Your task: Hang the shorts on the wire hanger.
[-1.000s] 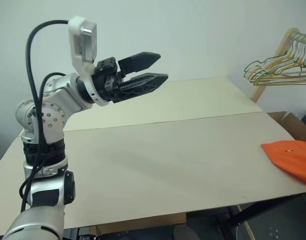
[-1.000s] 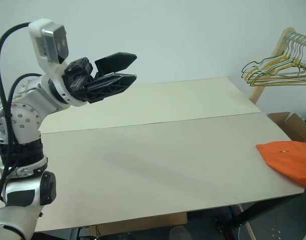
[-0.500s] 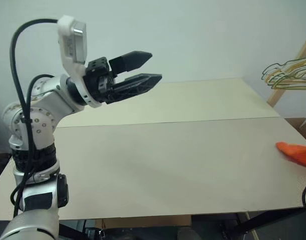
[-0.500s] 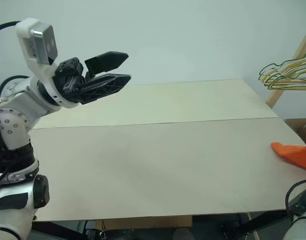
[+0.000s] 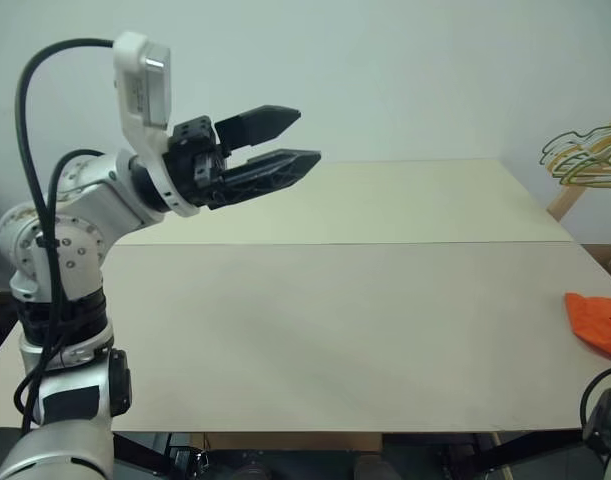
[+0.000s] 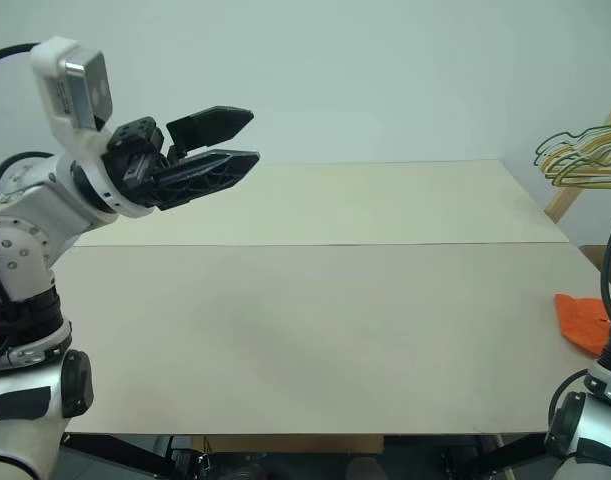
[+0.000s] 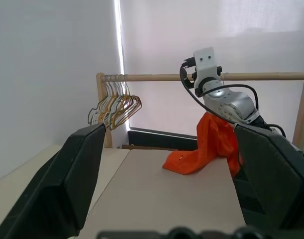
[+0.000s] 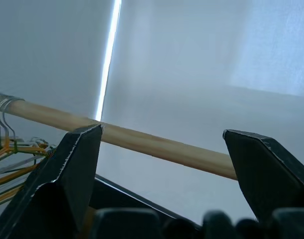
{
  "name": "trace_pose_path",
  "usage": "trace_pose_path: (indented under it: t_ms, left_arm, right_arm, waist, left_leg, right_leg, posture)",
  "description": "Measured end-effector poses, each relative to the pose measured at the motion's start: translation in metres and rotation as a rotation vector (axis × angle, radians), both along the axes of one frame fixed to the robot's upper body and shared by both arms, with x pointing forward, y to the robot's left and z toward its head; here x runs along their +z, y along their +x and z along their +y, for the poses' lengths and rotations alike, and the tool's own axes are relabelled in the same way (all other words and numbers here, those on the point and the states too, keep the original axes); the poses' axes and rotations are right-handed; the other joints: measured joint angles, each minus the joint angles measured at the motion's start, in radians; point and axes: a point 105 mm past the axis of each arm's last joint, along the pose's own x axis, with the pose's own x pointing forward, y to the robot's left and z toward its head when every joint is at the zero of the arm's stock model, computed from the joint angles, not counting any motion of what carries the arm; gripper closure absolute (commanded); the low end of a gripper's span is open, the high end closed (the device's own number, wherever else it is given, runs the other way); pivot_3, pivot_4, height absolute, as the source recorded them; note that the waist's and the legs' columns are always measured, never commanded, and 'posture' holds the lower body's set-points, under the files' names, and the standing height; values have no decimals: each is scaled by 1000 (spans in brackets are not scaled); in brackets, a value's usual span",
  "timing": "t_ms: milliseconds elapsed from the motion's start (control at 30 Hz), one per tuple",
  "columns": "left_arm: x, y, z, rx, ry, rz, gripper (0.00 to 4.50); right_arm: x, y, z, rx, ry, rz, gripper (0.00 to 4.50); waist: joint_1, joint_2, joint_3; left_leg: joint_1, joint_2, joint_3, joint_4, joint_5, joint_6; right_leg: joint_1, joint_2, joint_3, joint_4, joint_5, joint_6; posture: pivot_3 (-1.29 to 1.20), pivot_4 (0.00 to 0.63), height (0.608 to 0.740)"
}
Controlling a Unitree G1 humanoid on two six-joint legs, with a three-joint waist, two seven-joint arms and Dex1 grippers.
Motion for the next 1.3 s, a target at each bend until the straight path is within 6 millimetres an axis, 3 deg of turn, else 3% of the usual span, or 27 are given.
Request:
trace_pose_path:
  t_ms: [667, 767, 867, 1033, 1167, 1300]
  left_arm:
    - [-4, -1, 2, 2, -2, 13, 45]
    - [-4, -1, 2, 0, -1, 13, 45]
    - [-4, -1, 4, 11, 10, 10, 45]
    - [-28, 2, 15, 102, 60, 4, 45]
    - [-53, 0, 26, 184, 144, -10, 45]
    - [-81, -3, 40, 260, 239, -2, 45]
  right_arm:
    - [10, 4, 5, 1, -83, 20, 39]
    - [19, 20, 37, 181, -199, 15, 39]
    - [19, 52, 99, 602, -293, 47, 39]
    - [-25, 84, 186, 1281, -236, 213, 39]
    - [-59, 79, 245, 1741, -241, 384, 39]
    - [-89, 58, 284, 2091, -246, 611, 39]
  waist:
    - [-7, -1, 1]
    - [-14, -1, 1]
    - [-32, -2, 2]
    - [-29, -8, 6]
    - [-8, -13, 11]
    - [29, -15, 13]
  left_leg:
    - [0, 0, 0, 0, 0, 0]
    - [0, 0, 1, 0, 0, 0]
    - [2, 1, 0, 0, 0, -1]
    - [2, 2, -1, -1, 0, -1]
    - [-1, 2, -2, -1, 0, 0]
    - [-4, 2, -3, 0, -1, 1]
  right_leg:
    - [-1, 0, 0, 0, 0, 0]
    - [-1, 0, 1, 0, 0, 0]
    - [0, 2, 0, 0, 0, -1]
    - [2, 1, -2, 0, 1, -1]
    - [-1, 0, -3, 0, 1, -1]
    - [-3, -1, -5, 0, 1, -2]
  posture:
    - [-71, 0, 740]
    - [-65, 0, 740]
    - [-46, 0, 740]
    - [4, 0, 740]
    - [43, 0, 740]
    - [117, 0, 740]
